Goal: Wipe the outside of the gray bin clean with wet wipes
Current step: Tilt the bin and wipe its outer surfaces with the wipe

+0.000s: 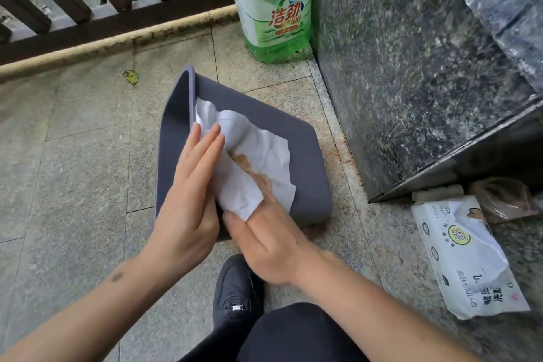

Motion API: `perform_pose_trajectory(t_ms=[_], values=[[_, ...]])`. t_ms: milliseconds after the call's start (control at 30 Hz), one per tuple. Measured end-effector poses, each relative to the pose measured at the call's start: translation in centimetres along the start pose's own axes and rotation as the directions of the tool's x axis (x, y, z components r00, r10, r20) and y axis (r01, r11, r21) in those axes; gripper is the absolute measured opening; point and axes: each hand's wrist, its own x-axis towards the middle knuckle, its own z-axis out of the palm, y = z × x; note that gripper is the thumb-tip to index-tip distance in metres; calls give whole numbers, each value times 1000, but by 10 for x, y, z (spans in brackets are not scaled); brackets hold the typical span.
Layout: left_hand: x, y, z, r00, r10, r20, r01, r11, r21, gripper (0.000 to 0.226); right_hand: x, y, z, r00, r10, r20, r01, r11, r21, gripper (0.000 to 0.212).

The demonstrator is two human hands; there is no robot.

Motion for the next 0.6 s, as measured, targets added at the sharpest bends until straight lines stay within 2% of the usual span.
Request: perform_pose_trajectory(t_ms=[133, 233, 300, 367, 400, 467, 533, 567, 600], values=[[-1, -5, -4, 997, 61, 57, -66, 992, 106, 69, 35, 41, -14, 992, 114, -62, -119, 988, -96, 61], [-2, -9, -4, 993, 85, 85, -98, 981, 167, 75, 67, 72, -31, 931, 342, -129, -350, 936, -39, 59], [-3, -9, -4, 994, 69, 84, -83, 981, 173, 77, 73, 97, -46, 815, 551, -181, -566, 823, -43, 56], [-3, -9, -3, 995, 57, 82, -71, 983, 170, 73, 67, 117, -58, 653, 727, -212, -746, 665, -16, 57], [-2, -8, -3, 995, 56, 83, -70, 984, 167, 71, 61, 123, -61, 600, 765, -234, -787, 617, 0, 54], [-1, -7, -3, 993, 61, 98, -78, 982, 174, 68, 47, 125, -59, 546, 801, -245, -823, 568, 20, 48], [0, -8, -4, 992, 64, 105, -84, 978, 194, 70, 28, 114, -47, 561, 793, -236, -809, 586, 47, 49], [-1, -8, -4, 993, 60, 106, -81, 977, 199, 72, 17, 102, -38, 610, 756, -238, -762, 642, 88, 52], [-1, -8, -5, 993, 56, 108, -77, 976, 203, 74, 5, 84, -29, 702, 673, -233, -661, 738, 139, 56]])
